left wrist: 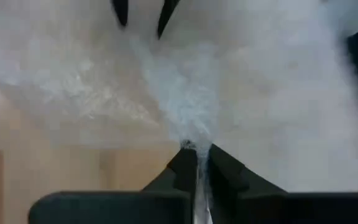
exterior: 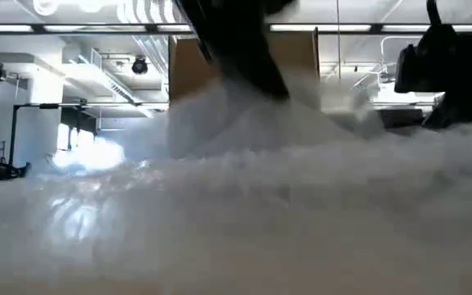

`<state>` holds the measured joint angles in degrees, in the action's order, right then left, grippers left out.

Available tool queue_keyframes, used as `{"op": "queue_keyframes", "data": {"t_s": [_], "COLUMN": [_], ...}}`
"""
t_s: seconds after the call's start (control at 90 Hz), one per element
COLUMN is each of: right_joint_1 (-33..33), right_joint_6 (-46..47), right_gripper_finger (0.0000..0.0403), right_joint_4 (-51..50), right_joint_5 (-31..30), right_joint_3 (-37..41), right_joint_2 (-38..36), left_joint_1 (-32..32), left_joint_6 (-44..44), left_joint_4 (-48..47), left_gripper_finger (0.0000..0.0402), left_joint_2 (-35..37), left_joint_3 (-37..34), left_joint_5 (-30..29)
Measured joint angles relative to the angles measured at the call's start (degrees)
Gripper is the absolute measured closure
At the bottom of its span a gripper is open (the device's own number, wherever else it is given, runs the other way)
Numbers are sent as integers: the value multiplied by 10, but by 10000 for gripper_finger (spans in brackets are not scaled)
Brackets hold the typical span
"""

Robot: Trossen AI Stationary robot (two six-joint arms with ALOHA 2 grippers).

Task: Wrap mug
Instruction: Prepare the bubble wrap

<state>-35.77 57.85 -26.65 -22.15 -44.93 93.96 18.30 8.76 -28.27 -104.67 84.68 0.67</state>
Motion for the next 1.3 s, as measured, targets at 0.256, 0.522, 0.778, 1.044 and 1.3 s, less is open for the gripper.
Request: {"op": "queue_keyframes", "data": {"t_s": [0.256, 0.522, 0.778, 1.044, 1.3], "right_joint_1": [3, 9, 15, 17, 34], "right_joint_6": [29, 96, 88, -32, -112], "right_gripper_finger": [268, 287, 251, 186, 159], "right_joint_4": [-4, -15, -18, -38, -29], "right_joint_5": [9, 12, 16, 18, -47], "right_joint_3": [0, 0, 1, -45, -57], "right_joint_2": [-2, -5, -21, -126, -158], "left_joint_1": [119, 253, 278, 273, 314], "left_joint_6": [93, 212, 300, 365, 298], "left_joint_4": [-2, 47, 147, 153, 115], "left_gripper_finger": [401, 399, 367, 271, 274], "left_joint_2": [93, 58, -11, 9, 11], "left_joint_3": [-22, -41, -59, 13, 56], "left_joint_5": [-85, -82, -91, 6, -156]}}
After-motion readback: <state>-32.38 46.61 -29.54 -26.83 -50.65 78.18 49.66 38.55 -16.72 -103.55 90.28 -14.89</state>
